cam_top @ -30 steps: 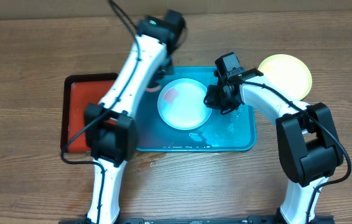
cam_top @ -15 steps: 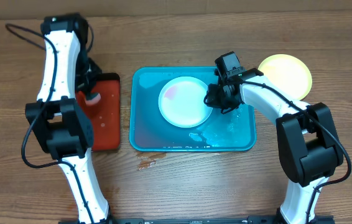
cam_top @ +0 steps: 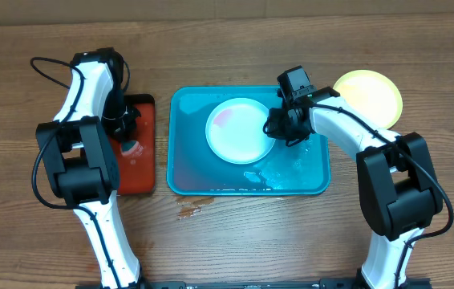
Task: Clean dirty plates on tray and stack at the side
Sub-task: 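Carry the sponge to the red tray and release it, then lift the white plate off the blue tray with the right gripper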
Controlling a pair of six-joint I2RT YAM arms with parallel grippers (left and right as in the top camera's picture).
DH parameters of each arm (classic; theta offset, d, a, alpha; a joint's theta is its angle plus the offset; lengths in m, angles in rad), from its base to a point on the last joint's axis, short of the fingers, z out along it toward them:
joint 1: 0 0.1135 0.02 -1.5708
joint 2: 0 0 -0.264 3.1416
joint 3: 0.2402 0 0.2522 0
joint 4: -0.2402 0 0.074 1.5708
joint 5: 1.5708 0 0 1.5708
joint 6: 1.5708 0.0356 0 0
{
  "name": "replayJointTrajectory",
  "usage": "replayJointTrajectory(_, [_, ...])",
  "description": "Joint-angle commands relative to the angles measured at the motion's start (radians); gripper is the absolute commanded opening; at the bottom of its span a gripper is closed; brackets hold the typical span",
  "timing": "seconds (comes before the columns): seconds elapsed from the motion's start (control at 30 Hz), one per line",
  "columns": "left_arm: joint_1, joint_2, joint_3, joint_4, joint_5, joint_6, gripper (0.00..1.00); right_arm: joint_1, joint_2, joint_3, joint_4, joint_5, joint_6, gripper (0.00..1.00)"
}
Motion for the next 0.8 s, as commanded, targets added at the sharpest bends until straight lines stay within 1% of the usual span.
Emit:
replayJointTrajectory(0.0, [0.022,-0.017,0.02,-0.006,0.041,0.059,0.26,0.005,-0.01,0.076,-0.035,0.025,-0.075,0.04])
replayJointTrajectory(0.07, [0.034,-0.018,0.069,-0.034,0.115,0.107,0.31,0.019,-0.028,0.122,-0.076,0.037,-0.117,0.04])
replayJointTrajectory(0.17, [0.048,-0.019,0.157,-0.079,0.186,0.145,0.33,0.053,-0.048,0.203,-0.149,0.138,-0.123,0.04])
replayJointTrajectory(0.3, [0.053,-0.019,0.294,-0.143,0.196,0.162,0.36,0.113,-0.059,0.322,-0.261,0.316,-0.152,0.04])
replayJointTrajectory(0.37, [0.053,-0.019,0.349,-0.155,0.19,0.162,0.41,0.157,-0.06,0.395,-0.323,0.423,-0.176,0.04])
replayJointTrajectory(0.4, [0.053,-0.019,0.364,-0.154,0.19,0.162,0.46,0.177,-0.06,0.424,-0.346,0.484,-0.176,0.04])
replayJointTrajectory(0.43, [0.053,-0.019,0.372,-0.153,0.19,0.162,0.56,0.198,-0.06,0.45,-0.365,0.546,-0.176,0.04])
replayJointTrajectory(0.47, [0.053,-0.019,0.373,-0.15,0.19,0.162,0.68,0.226,-0.06,0.48,-0.387,0.629,-0.176,0.04])
replayJointTrajectory(0.5, [0.053,-0.019,0.373,-0.149,0.19,0.162,0.84,0.249,-0.06,0.502,-0.402,0.698,-0.186,0.04])
replayJointTrajectory(0.53, [0.053,-0.018,0.37,-0.15,0.19,0.162,0.99,0.288,-0.06,0.526,-0.417,0.8,-0.232,0.04])
replayJointTrajectory(0.67, [0.051,-0.018,0.363,-0.15,0.19,0.162,1.0,0.383,-0.059,0.536,-0.41,1.029,-0.338,0.04])
replayJointTrajectory(0.77, [0.051,-0.018,0.363,-0.15,0.19,0.162,1.0,0.434,-0.059,0.536,-0.396,1.132,-0.391,0.04])
